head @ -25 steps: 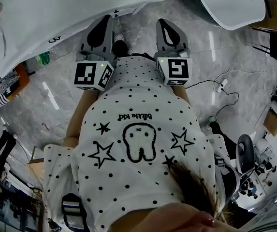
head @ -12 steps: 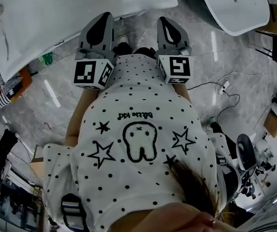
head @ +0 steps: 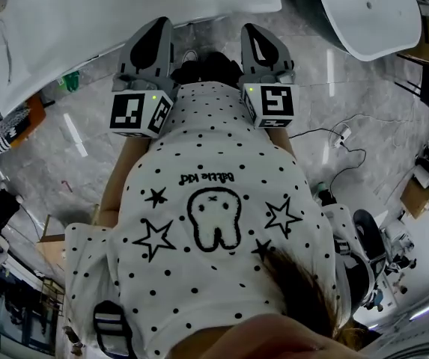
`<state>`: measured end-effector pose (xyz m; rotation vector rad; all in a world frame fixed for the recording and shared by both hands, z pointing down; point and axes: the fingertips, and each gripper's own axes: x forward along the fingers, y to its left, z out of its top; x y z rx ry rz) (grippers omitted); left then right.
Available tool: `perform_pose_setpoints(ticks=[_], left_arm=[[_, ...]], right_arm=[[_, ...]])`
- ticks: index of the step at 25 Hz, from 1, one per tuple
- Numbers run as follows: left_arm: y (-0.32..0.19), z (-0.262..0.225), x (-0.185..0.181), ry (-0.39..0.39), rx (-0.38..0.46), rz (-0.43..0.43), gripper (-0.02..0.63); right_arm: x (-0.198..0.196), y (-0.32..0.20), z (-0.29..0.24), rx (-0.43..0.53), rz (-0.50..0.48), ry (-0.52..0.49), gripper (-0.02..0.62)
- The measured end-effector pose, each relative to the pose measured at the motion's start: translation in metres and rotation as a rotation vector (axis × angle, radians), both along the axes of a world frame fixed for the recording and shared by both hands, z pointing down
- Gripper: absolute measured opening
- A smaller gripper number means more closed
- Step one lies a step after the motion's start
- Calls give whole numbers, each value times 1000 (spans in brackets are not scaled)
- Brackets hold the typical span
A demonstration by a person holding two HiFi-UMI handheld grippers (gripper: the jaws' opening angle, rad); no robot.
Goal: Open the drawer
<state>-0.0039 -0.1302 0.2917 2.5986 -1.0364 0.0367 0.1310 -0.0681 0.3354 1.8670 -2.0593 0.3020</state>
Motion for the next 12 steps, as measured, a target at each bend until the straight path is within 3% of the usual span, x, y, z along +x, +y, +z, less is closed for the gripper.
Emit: perform_pose_setpoints(ticks=[12], left_arm=[[6, -10, 11, 14, 9, -102, 3]], right_arm=[[22, -8, -15, 25, -81, 0, 14]])
